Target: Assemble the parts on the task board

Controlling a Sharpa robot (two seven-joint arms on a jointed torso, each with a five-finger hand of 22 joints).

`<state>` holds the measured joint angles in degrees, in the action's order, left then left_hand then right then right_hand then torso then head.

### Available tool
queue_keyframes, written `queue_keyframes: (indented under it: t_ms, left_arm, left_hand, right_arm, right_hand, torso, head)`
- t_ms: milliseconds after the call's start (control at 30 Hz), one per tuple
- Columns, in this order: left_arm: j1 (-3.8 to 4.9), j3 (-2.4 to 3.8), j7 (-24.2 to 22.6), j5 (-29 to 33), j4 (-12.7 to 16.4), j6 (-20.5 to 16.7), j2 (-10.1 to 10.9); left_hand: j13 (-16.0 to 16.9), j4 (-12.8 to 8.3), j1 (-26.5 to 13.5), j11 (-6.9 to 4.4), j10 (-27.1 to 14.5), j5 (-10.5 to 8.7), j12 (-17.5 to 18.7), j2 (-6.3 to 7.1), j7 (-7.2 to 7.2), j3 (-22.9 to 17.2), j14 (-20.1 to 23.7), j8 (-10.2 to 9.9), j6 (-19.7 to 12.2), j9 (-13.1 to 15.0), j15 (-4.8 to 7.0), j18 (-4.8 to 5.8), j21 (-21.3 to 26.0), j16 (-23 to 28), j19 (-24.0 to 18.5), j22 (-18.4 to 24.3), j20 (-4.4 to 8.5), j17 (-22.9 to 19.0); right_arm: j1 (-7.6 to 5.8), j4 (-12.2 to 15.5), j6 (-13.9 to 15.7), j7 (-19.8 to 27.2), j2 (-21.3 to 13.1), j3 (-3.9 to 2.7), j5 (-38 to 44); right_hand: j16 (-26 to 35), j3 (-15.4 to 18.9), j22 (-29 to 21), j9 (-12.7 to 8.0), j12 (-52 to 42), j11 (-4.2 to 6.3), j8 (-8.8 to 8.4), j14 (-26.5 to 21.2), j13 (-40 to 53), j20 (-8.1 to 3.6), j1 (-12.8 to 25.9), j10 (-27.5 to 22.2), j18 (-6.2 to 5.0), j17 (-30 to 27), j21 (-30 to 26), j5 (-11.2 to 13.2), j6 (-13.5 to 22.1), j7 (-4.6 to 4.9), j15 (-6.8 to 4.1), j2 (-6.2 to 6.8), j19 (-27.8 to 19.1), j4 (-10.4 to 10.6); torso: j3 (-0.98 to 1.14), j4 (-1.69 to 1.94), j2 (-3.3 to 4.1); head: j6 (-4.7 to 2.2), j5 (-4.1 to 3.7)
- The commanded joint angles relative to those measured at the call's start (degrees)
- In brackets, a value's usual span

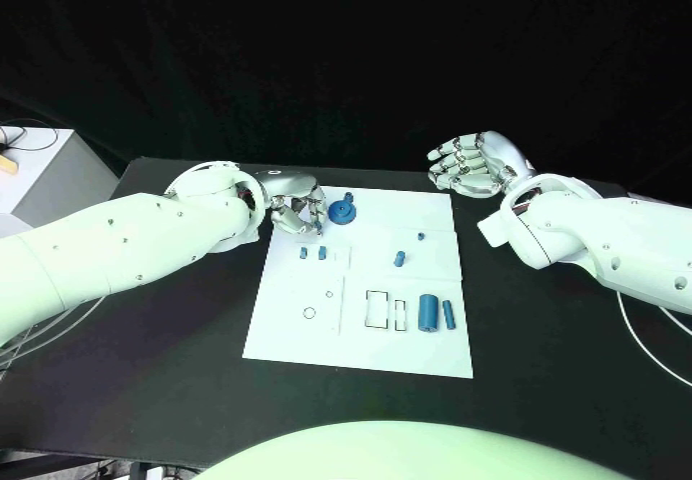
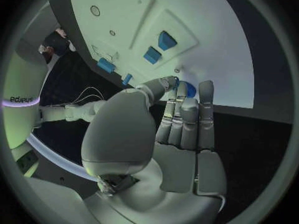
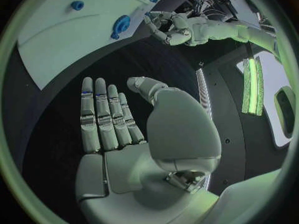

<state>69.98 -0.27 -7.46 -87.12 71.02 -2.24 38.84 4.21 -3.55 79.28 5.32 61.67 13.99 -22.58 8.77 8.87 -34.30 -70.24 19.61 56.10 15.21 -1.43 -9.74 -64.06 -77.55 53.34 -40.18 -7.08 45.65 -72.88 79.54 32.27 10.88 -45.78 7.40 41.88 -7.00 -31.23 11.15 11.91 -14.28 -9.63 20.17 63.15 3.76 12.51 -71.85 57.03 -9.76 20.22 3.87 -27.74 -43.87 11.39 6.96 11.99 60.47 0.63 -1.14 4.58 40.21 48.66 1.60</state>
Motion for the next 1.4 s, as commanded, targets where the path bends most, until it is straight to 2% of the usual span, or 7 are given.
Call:
queue_keyframes:
  t_ms: [33,267,467,600,800,1067,1400]
  left_arm:
    - [0.05,0.09,0.60,0.35,-0.28,1.41,0.01]
    - [0.05,0.10,0.58,0.43,-1.07,2.10,-0.78]
    - [0.04,0.08,0.74,0.41,-1.97,2.52,-1.58]
    - [0.03,0.06,0.88,0.16,-2.86,2.78,-2.08]
    - [0.02,0.01,0.84,0.19,-3.19,3.63,-2.60]
    - [0.01,-0.11,1.01,0.36,-3.24,4.88,-2.90]
    - [0.00,-0.22,1.15,0.25,-3.53,5.54,-2.86]
  left_hand:
    - [0.09,-0.02,-0.24,-0.08,0.52,0.22,0.28,-0.11,0.12,0.37,0.03,-0.12,0.45,0.15,0.16,-0.93,0.27,-0.12,-0.03,0.06,0.03,-0.13]
    - [0.12,0.06,-0.38,-0.07,0.63,0.20,0.41,-0.12,0.12,0.50,-0.01,-0.16,0.50,0.20,0.15,-0.91,0.33,-0.15,-0.04,0.11,0.04,-0.02]
    - [0.14,0.09,-0.43,-0.08,0.69,0.19,0.46,-0.13,0.09,0.56,-0.08,-0.17,0.53,0.23,0.16,-0.91,0.35,-0.21,-0.04,0.13,0.05,0.15]
    - [0.15,0.10,-0.44,-0.10,0.72,0.18,0.49,-0.12,0.08,0.59,-0.12,-0.18,0.54,0.24,0.16,-0.91,0.37,-0.23,-0.04,0.14,0.05,0.24]
    - [0.16,0.10,-0.47,-0.10,0.74,0.18,0.51,-0.11,0.06,0.63,-0.12,-0.19,0.54,0.25,0.15,-0.91,0.38,-0.24,-0.04,0.15,0.06,0.25]
    - [0.18,0.10,-0.48,-0.11,0.75,0.17,0.55,-0.10,0.05,0.66,-0.04,-0.22,0.53,0.27,0.16,-0.91,0.40,-0.20,-0.05,0.16,0.06,0.09]
    - [0.20,0.08,-0.46,-0.14,0.79,0.17,0.62,-0.09,0.01,0.71,0.00,-0.27,0.50,0.29,0.17,-0.91,0.44,-0.20,-0.07,0.19,0.07,0.06]
  right_arm:
    - [0.03,0.04,-0.63,0.74,0.02,-0.01,0.17]
    - [0.03,-0.03,-0.68,0.73,0.18,-0.01,0.17]
    - [0.04,-0.07,-0.68,0.74,0.28,-0.01,0.17]
    - [0.05,-0.04,-0.67,0.73,0.29,-0.01,0.17]
    - [0.05,-0.03,-0.67,0.73,0.32,-0.01,0.17]
    - [0.05,-0.09,-0.70,0.73,0.33,-0.01,0.20]
    - [0.05,-0.10,-0.70,0.74,0.30,-0.01,0.21]
  right_hand:
    - [0.38,0.13,-0.05,-0.05,0.21,-0.46,0.34,0.44,-0.09,0.12,0.43,0.09,-0.66,-0.05,0.12,-0.39,0.34,2.69,-0.15,-0.29,0.43,-0.31]
    - [0.38,0.13,-0.05,-0.05,0.21,-0.46,0.34,0.44,-0.09,0.12,0.43,0.09,-0.66,-0.05,0.12,-0.39,0.34,2.69,-0.15,-0.29,0.43,-0.31]
    - [0.38,0.13,-0.05,-0.05,0.21,-0.46,0.34,0.44,-0.09,0.12,0.43,0.09,-0.66,-0.05,0.12,-0.39,0.34,2.69,-0.15,-0.29,0.43,-0.31]
    - [0.38,0.13,-0.05,-0.05,0.21,-0.46,0.34,0.44,-0.09,0.12,0.43,0.09,-0.66,-0.05,0.12,-0.39,0.34,2.69,-0.15,-0.29,0.43,-0.31]
    - [0.38,0.13,-0.05,-0.05,0.21,-0.46,0.34,0.44,-0.09,0.12,0.43,0.09,-0.66,-0.05,0.12,-0.39,0.34,2.69,-0.15,-0.29,0.43,-0.31]
    - [0.38,0.13,-0.05,-0.05,0.21,-0.46,0.34,0.44,-0.09,0.12,0.43,0.09,-0.66,-0.05,0.12,-0.39,0.34,2.69,-0.15,-0.29,0.43,-0.31]
    - [0.38,0.13,-0.05,-0.05,0.21,-0.46,0.34,0.44,-0.09,0.12,0.43,0.09,-0.66,-0.05,0.12,-0.39,0.34,2.69,-0.15,-0.29,0.43,-0.31]
  torso:
    - [0.07,0.01,-0.04]
    - [0.02,0.02,0.00]
    - [0.10,-0.09,0.06]
    - [0.14,0.00,0.05]
    - [0.01,0.03,0.03]
    - [0.01,-0.09,0.03]
    - [0.00,0.00,0.00]
  head:
    - [0.04,-0.03]
    - [0.02,-0.01]
    - [0.04,0.04]
    - [0.05,0.00]
    - [0.20,0.10]
    - [0.28,0.29]
    - [0.47,0.25]
